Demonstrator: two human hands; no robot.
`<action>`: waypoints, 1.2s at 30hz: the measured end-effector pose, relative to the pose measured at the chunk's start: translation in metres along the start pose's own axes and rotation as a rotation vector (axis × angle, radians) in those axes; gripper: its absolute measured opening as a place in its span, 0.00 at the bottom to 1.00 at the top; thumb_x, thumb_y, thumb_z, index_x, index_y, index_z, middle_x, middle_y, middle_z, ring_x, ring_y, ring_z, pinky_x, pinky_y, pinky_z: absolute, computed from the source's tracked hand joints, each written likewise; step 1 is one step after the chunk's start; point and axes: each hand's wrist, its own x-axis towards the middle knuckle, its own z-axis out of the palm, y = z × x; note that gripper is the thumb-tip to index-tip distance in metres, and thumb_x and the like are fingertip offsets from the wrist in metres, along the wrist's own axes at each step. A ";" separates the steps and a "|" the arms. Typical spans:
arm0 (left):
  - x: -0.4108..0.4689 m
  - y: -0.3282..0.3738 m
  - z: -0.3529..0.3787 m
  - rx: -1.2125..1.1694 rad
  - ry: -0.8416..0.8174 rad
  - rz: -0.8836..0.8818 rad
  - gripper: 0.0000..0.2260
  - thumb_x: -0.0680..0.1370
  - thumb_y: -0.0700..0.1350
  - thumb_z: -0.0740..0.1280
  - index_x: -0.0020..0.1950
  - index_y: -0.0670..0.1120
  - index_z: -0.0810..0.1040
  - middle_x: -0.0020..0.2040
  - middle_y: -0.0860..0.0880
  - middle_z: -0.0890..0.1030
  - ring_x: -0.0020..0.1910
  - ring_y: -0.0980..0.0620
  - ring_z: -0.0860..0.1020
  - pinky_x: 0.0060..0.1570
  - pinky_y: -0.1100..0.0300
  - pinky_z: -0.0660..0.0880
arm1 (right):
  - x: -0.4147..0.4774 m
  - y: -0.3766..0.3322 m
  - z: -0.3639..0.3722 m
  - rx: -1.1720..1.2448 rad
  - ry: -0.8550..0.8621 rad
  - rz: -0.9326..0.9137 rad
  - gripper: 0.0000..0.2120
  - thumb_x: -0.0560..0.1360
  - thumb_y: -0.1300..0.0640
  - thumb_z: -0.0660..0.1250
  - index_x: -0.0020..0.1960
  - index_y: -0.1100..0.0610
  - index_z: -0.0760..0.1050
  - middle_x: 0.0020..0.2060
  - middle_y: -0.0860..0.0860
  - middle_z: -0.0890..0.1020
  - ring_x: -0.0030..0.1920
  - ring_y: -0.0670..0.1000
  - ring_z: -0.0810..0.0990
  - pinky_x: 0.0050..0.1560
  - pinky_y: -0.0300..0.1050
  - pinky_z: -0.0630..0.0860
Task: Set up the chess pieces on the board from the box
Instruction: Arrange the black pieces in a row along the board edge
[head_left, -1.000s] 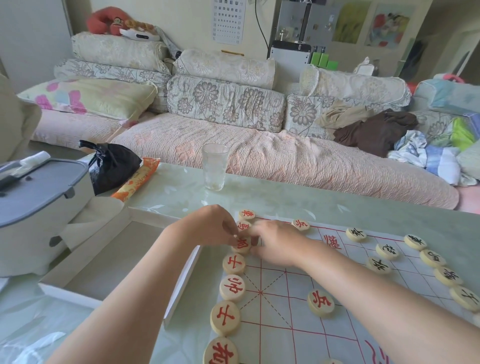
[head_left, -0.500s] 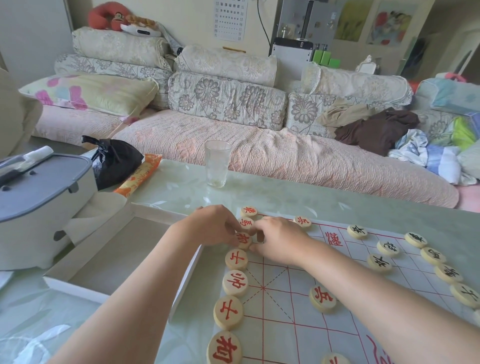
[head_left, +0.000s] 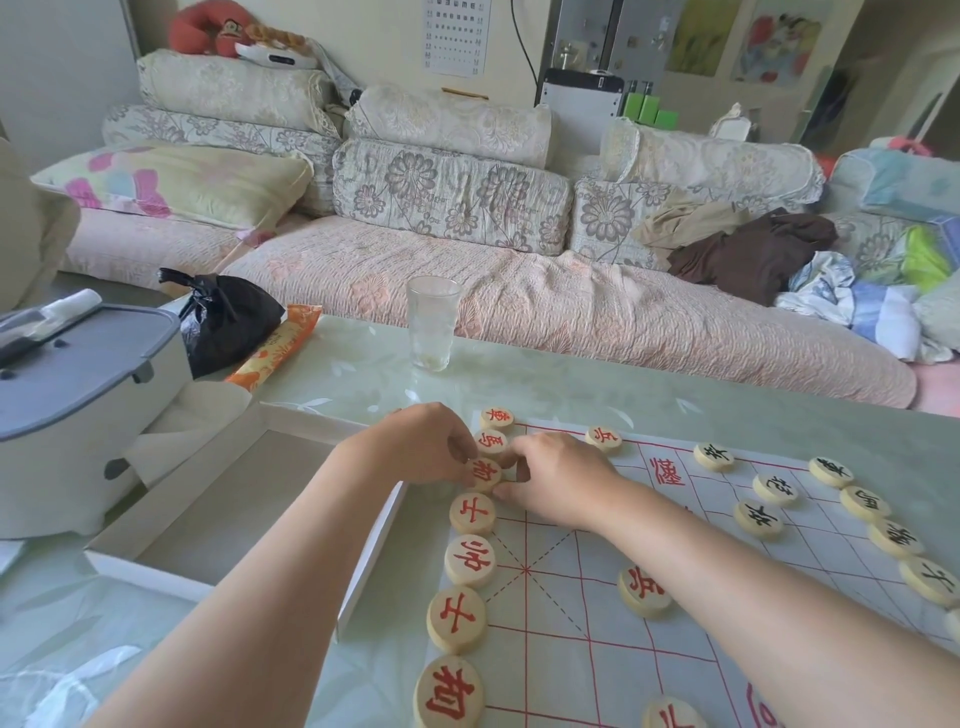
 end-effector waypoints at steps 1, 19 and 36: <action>-0.001 0.002 -0.001 0.003 0.004 -0.001 0.15 0.68 0.56 0.75 0.53 0.58 0.81 0.47 0.60 0.82 0.47 0.58 0.79 0.53 0.61 0.76 | -0.001 0.001 -0.002 0.008 -0.006 0.007 0.21 0.73 0.37 0.67 0.62 0.45 0.76 0.53 0.45 0.80 0.56 0.50 0.78 0.50 0.47 0.74; -0.064 0.209 0.041 0.005 -0.072 0.208 0.10 0.74 0.49 0.71 0.55 0.54 0.80 0.50 0.56 0.82 0.45 0.55 0.78 0.45 0.64 0.72 | -0.188 0.113 -0.095 0.205 -0.024 0.169 0.12 0.75 0.48 0.70 0.58 0.45 0.79 0.46 0.42 0.79 0.47 0.45 0.77 0.46 0.39 0.70; -0.139 0.276 0.136 0.036 -0.137 0.252 0.21 0.75 0.48 0.70 0.68 0.54 0.71 0.61 0.57 0.76 0.56 0.56 0.76 0.53 0.63 0.72 | -0.310 0.150 -0.065 0.186 -0.059 0.319 0.25 0.68 0.37 0.70 0.63 0.43 0.75 0.55 0.41 0.79 0.57 0.46 0.77 0.56 0.45 0.75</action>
